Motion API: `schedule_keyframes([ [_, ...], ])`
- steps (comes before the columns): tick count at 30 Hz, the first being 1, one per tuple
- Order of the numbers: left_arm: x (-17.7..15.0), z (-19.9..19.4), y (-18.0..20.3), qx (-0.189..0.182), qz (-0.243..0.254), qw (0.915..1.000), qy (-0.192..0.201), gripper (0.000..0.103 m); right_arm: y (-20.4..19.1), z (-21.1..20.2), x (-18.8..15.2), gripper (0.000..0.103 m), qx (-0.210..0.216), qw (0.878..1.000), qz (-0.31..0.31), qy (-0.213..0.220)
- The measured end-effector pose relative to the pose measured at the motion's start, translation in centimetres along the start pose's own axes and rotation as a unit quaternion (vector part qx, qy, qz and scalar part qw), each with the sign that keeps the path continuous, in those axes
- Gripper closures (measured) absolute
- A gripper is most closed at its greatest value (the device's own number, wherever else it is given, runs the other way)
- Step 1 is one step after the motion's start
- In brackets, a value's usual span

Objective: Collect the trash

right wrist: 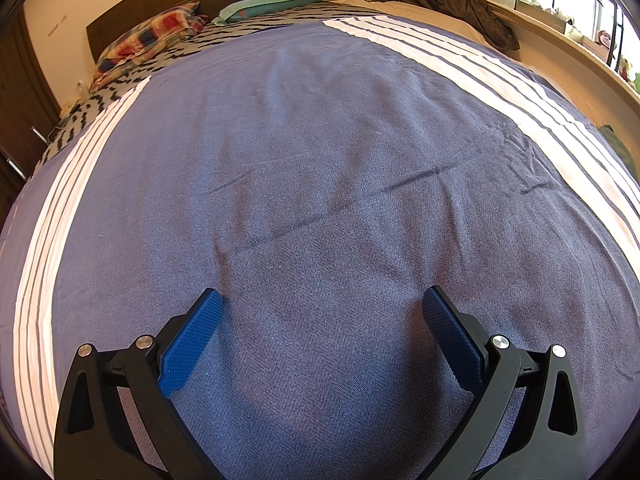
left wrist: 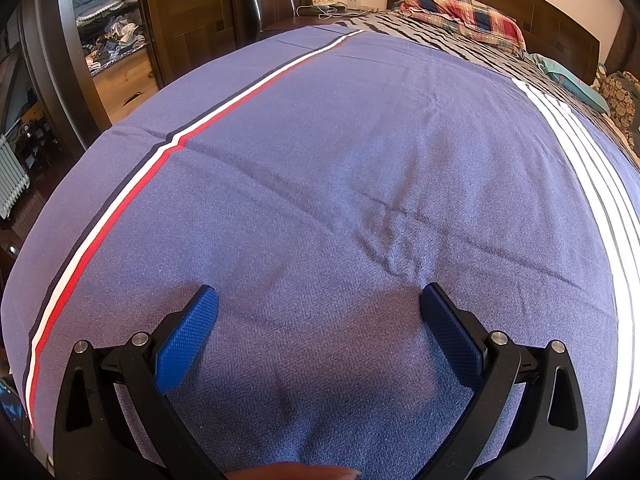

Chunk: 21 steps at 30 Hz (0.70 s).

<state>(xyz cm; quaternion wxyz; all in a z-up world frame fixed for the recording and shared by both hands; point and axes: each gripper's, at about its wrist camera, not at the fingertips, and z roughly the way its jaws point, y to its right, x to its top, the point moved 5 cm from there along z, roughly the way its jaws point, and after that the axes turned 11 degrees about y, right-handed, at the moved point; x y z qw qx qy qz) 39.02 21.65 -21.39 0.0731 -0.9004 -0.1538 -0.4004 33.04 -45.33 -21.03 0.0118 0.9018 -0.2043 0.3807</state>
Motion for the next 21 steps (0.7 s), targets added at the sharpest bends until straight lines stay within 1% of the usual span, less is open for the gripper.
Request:
schedule_keyframes([
  [15,-0.05,0.15,-0.17,-0.003,-0.004,1.0000,-0.001,0.006,-0.02,0.01,-0.02,0.002,0.000,1.000,0.000,0.000],
  [18,-0.04,0.15,0.08,0.004,0.004,1.0000,0.000,0.006,-0.02,0.01,-0.02,0.002,0.000,1.000,0.000,0.000],
  [21,-0.07,0.10,-0.05,-0.002,-0.003,1.0000,0.000,0.006,0.00,-0.01,-0.02,0.002,0.000,1.000,0.000,0.000],
])
